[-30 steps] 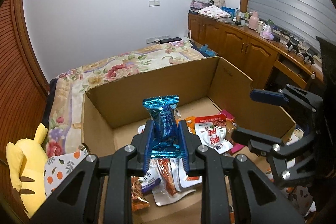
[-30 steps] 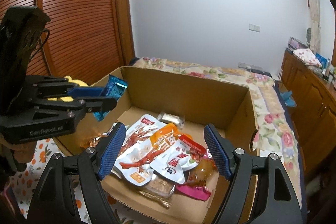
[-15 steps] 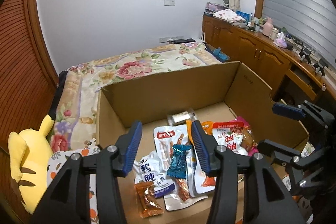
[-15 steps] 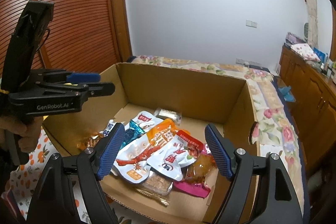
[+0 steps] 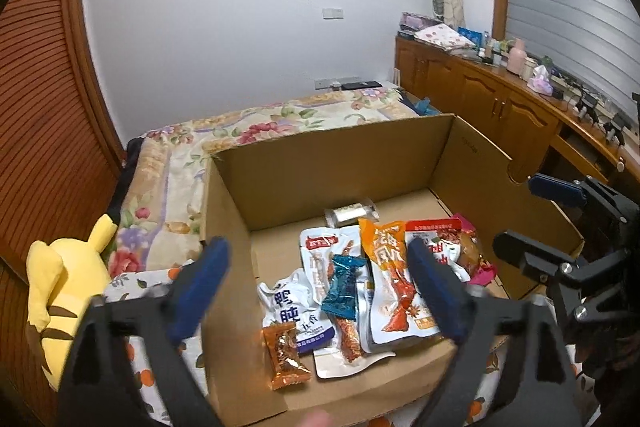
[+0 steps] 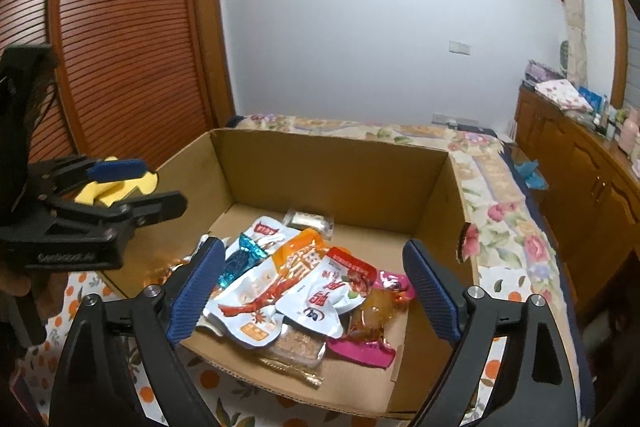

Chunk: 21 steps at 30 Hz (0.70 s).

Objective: Organize snacks

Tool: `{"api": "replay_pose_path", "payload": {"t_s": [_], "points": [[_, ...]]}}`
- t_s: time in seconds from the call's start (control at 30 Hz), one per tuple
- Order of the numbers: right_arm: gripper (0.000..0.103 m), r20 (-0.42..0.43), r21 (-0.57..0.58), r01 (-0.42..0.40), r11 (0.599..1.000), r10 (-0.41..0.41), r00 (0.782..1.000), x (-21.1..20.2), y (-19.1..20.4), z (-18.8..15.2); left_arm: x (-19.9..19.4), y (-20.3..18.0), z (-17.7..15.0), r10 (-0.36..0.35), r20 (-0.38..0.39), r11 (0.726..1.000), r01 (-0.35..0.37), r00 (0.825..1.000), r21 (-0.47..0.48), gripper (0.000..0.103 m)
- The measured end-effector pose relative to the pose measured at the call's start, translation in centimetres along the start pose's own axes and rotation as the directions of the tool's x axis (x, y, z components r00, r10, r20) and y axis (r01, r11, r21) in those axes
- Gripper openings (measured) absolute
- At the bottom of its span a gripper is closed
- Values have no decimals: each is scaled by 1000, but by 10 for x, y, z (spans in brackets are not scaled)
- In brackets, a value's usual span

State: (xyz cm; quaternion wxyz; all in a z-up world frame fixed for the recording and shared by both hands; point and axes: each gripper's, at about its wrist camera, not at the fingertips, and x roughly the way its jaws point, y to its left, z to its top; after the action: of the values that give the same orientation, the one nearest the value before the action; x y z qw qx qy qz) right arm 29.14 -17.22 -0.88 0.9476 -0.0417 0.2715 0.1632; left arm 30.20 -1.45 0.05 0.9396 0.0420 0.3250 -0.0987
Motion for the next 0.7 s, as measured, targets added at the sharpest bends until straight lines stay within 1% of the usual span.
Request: {"api": "replay_pose_path", "payload": {"t_s": [0.13,0.37,0.43,0.5,0.6,0.7], "points": [[97,1,21,6,1000,-6,1000,2,-3,2,-3,3,-2,4,20,1000,-3,1000,-22,101],[102,-2,33,15,999,-15,1000,5,-3,2,-8,6,-8,3,47,998,0,999,-58,102],[102,0,32,18,999,-18,1000,4,-3,2,-10,4,-10,9,47,998,-6,999,-58,102],[102,0,34,25,999,-25,1000,3,-2,2,-15,3,-12,9,67,998,-5,998,-59,102],[103,0,40,39,998,-39,999,2,-1,1,-19,-1,-14,17,73,998,-13,997,-56,102],[103,4,47,44,998,-44,999,-2,1,0,-25,-2,-19,11,81,998,-6,997,-61,102]]}}
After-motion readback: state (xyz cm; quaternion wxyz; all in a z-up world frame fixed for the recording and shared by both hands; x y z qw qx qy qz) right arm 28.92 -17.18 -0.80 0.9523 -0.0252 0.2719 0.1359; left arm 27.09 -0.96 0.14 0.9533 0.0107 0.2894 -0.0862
